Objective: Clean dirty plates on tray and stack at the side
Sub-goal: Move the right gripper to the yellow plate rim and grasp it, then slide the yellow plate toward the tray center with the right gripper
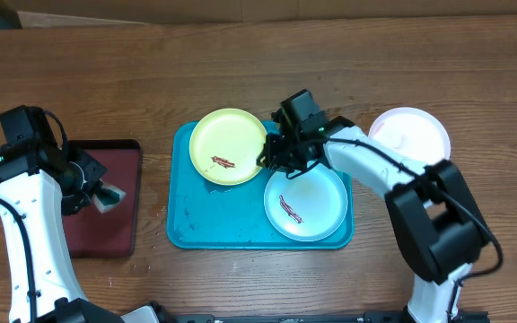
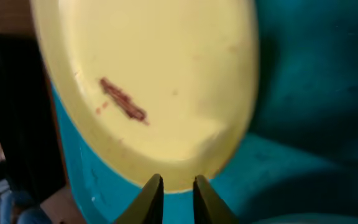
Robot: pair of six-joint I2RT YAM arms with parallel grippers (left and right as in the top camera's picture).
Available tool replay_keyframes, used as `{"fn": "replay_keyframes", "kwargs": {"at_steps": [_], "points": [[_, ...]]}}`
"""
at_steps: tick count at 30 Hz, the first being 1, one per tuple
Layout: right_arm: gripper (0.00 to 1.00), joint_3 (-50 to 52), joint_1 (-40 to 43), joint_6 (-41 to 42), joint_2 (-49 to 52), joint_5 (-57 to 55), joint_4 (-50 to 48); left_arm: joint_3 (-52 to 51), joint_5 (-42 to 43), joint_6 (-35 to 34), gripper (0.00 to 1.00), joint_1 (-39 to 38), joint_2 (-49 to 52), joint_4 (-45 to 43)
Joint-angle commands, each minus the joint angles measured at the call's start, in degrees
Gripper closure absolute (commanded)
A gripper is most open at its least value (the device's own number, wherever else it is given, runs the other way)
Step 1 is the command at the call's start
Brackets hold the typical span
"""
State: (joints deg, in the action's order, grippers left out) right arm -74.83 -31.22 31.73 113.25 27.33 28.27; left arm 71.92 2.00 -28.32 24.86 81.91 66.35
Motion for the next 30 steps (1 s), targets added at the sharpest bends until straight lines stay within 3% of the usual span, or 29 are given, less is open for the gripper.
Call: {"fn": "replay_keyframes", "kwargs": {"at_steps": [1,2,6,9,11,23,30], "points": [[0.74,-1.6,-0.9,-4.9,-7.8,-7.5,-0.4,0.1,1.0,1.2,0.96,0.2,0.2,-0.2],[0.68,-2.1,-0.9,-6.9,-8.8,-9.7,-0.5,0.1,1.0,1.4,0.96,0.2,0.2,-0.2],[0.58,-4.3,-0.9,-20.0,-10.1,-15.3,-2.3,0.1,1.0,1.3,0.96,0.2,0.2,-0.2],[0.39,-4.3,-0.9,-26.8,-8.7,-20.4,-5.3,0.1,1.0,1.4,0.96,0.2,0.2,-0.2],[0.34,-4.3,-0.9,-29.6,-7.3,-20.5,-7.0,0.1,1.0,1.6,0.96,0.2,0.2,-0.2],[0.34,-4.3,-1.8,-39.7,5.5,-21.1,-21.1,0.1,1.0,2.6,0.96,0.2,0.2,-0.4],[0.53,-4.3,-2.2,-40.1,7.2,-21.1,-19.1,0.1,1.0,2.6,0.96,0.2,0.2,-0.6]]}}
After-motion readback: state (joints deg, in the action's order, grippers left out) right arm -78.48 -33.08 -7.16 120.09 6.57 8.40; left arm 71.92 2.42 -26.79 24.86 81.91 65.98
